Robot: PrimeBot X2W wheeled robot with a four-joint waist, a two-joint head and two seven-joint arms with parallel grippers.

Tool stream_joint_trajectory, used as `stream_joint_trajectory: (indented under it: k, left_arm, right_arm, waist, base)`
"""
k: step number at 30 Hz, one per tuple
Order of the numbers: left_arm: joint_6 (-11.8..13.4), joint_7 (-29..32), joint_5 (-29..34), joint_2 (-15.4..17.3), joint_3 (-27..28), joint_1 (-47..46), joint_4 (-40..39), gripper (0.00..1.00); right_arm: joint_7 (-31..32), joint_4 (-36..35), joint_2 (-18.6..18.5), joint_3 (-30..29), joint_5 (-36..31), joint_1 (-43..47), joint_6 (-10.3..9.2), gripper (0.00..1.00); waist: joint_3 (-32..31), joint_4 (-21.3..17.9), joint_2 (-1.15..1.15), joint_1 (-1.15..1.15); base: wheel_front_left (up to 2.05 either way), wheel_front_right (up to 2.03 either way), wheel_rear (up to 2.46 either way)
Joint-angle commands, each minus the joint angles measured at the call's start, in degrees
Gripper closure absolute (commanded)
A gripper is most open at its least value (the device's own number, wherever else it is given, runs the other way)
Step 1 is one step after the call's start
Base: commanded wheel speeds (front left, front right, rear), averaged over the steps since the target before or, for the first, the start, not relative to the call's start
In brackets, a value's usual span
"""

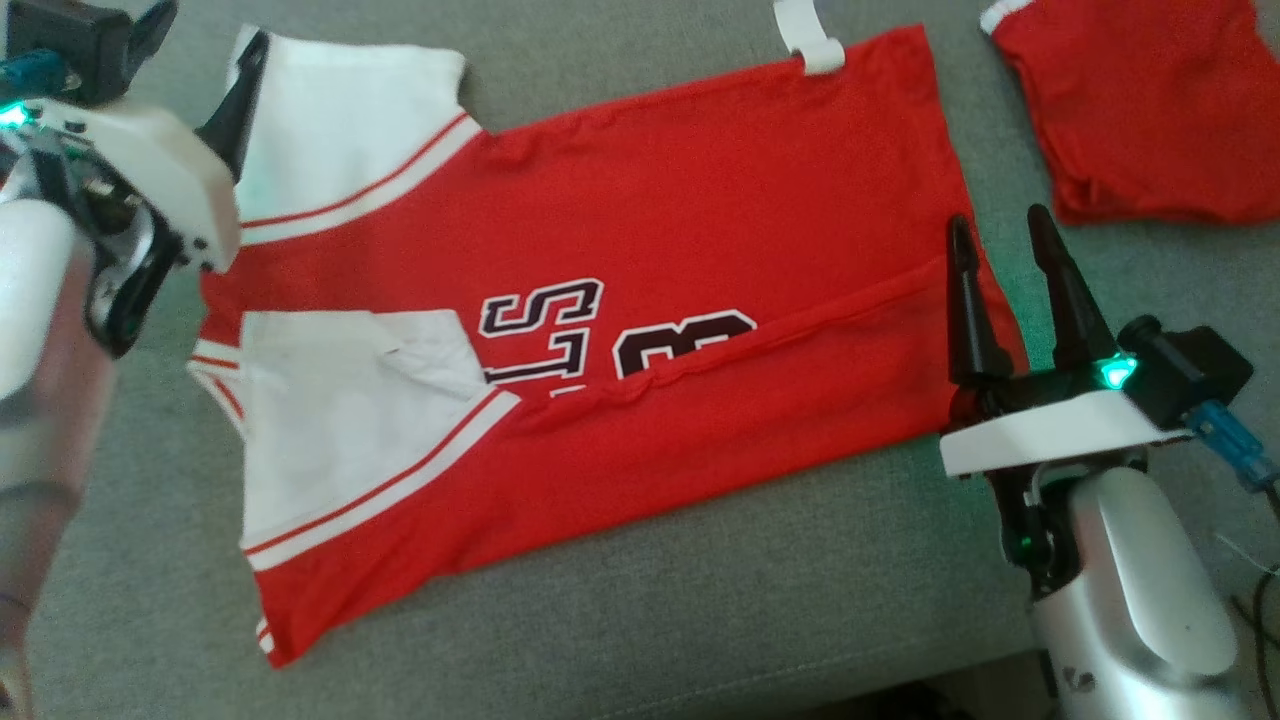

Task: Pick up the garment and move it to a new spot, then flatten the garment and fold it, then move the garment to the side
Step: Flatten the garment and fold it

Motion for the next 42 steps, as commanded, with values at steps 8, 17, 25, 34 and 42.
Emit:
stream_joint_trajectory:
  k: [8,17,25,34,42]
  left_arm:
    - [0.1,3.4,-7.1,7.0,-4.8,-7.8,4.8,0.0]
    - [0.1,1.4,-12.6,7.2,-10.5,-10.5,5.9,0.0]
    - [0.1,-1.2,-18.1,6.6,-15.3,-11.4,6.1,1.0]
    - [0.1,-13.4,-20.3,4.7,-19.1,-9.3,4.2,1.0]
    - [0.2,-19.0,-20.5,4.4,-22.4,-4.1,-2.1,1.0]
  right_arm:
    - [-0.8,-2.0,-0.3,2.1,1.5,-1.4,-0.05,0.0]
    - [-1.6,-0.6,-0.3,1.7,2.4,-2.0,-0.05,0.0]
    - [-1.8,0.9,-0.3,1.8,1.9,-2.7,-0.05,0.0]
    - [-0.6,2.0,-0.3,-0.5,-0.7,-1.3,-0.05,0.0]
    - [3.6,-0.3,-0.3,-4.7,-5.1,-1.1,-0.05,0.0]
  waist:
    - [5.9,-2.5,0.0,-0.02]
    - [7.2,-3.5,0.0,-0.02]
    - [5.7,-3.4,0.0,-0.02]
    - [-1.7,-0.1,0.0,-0.02]
    - [-6.4,5.5,0.0,-0.02]
  base:
    - [0.0,0.0,0.0]
    - [0.0,0.0,0.0]
    - [0.0,0.0,0.0]
    - [0.0,0.0,0.0]
    - [0.0,0.0,0.0]
